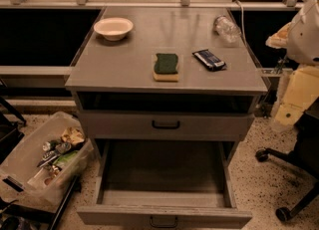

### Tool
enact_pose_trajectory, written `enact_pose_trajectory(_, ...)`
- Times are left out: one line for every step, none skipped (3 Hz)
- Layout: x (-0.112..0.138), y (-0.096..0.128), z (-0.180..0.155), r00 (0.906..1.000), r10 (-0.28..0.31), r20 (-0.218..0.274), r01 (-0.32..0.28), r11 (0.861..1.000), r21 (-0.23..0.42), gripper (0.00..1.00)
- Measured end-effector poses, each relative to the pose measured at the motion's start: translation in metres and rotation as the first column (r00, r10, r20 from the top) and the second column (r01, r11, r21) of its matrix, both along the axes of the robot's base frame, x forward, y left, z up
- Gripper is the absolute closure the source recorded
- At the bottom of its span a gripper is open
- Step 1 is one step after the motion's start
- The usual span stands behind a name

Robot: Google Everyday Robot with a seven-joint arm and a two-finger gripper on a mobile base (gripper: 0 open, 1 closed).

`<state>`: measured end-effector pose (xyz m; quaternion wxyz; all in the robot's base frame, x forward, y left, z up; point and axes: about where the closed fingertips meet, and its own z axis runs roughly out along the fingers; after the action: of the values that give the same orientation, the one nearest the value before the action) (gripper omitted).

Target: Place sponge into middle drawer

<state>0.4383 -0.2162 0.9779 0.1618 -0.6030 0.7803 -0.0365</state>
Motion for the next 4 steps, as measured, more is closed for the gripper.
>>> enact_pose_trajectory(0.000,0.000,0.000,1.0000,0.000,0.000,0.000,1.000,0.000,0.00)
enact_pose_trajectory(0.027,0.025,0.019,0.9990,0.037,0.024,-0.037,0.999,-0.015,0.00)
enact_pose_trajectory(0.079,0.072,0.056,0.9916,0.108,0.072,-0.105,0.993,-0.045,0.00)
enact_pose_trajectory(0.096,0.112,0.097,0.9686,0.168,0.183,-0.169,0.986,-0.014,0.00)
